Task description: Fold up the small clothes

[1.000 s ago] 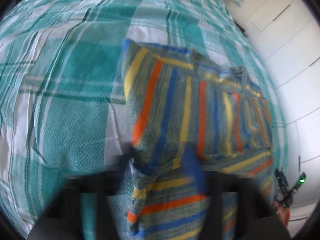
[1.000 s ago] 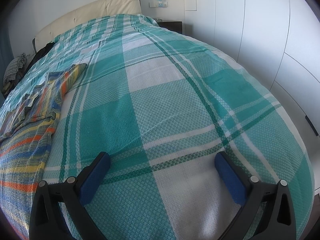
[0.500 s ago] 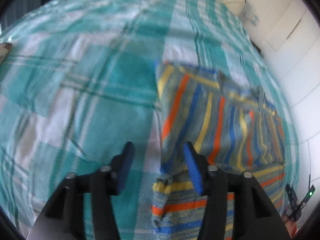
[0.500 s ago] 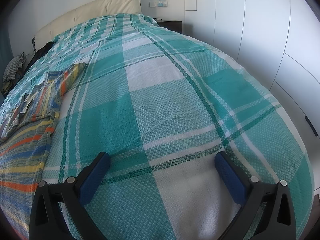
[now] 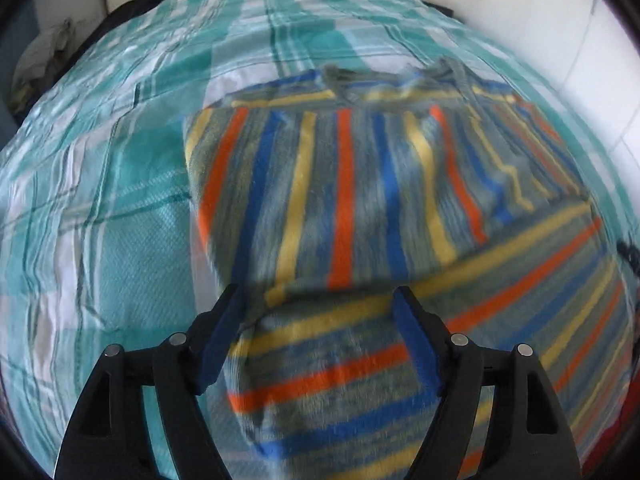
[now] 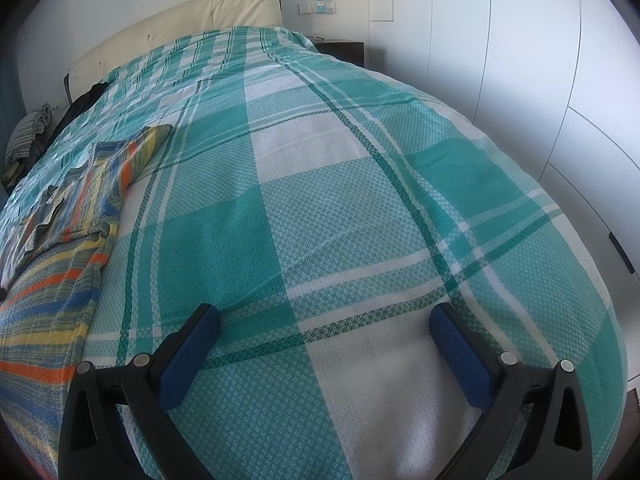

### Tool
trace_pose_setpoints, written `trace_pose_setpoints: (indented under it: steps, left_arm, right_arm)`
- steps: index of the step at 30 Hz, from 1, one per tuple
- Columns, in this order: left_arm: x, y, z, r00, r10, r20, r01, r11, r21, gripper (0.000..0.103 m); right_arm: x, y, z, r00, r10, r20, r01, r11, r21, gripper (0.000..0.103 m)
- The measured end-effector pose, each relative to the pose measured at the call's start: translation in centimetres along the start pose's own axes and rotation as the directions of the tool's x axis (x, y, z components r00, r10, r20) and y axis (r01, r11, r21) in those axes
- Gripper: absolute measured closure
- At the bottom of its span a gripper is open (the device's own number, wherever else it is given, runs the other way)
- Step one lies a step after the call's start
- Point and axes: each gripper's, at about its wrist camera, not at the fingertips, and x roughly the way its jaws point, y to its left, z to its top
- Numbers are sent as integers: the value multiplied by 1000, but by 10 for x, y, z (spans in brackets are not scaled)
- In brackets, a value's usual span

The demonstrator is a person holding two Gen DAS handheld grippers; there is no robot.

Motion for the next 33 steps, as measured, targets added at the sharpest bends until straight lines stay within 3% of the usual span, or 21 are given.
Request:
trace_pose_setpoints:
  steps: [4, 6, 8, 11, 15, 17, 18, 22, 33]
  left_arm:
    - [-26, 10, -25, 1000, -5, 1, 5, 1000, -5, 21]
    - [-47, 22, -40, 999, -6, 44, 9, 998, -65, 17]
    - [-65, 34, -57, 995, 18, 97, -3, 989, -149, 7]
    - [-79, 59, -80, 983, 92, 160, -41, 954, -298, 5]
    - [-64, 90, -113, 975, 178, 131, -105, 894, -435, 5]
    - [-51, 95, -132, 968, 223, 117, -151, 885, -441, 5]
    - [-52, 93, -138, 960, 232, 155, -145, 890, -431, 4]
    - [-46, 88, -132, 957, 261, 123, -192, 895, -403, 0]
    - [-48, 90, -134, 957, 255, 139, -178, 892, -415, 0]
  right_arm:
    - [1, 0, 0, 1000, -1, -1, 1, 1000, -1, 0]
    - [0, 0, 0, 1000, -3, -1, 3, 1000, -2, 0]
    - [1, 0, 1, 1000, -2, -1, 2, 1000, -2, 0]
    - [2, 0, 1, 1000, -3, -1, 3, 1000, -3, 0]
    - [2, -1, 0, 1000, -4, -1, 4, 1000, -4, 0]
    - [2, -1, 0, 1000, -3, -1, 3, 1000, -3, 0]
    - [2, -1, 0, 1000, -4, -2, 4, 1000, -4, 0]
    - [2, 0, 0, 1000, -7, -2, 7, 1000, -5, 0]
    - [3, 0, 1, 1000, -11, -3, 11, 1000, -10, 0]
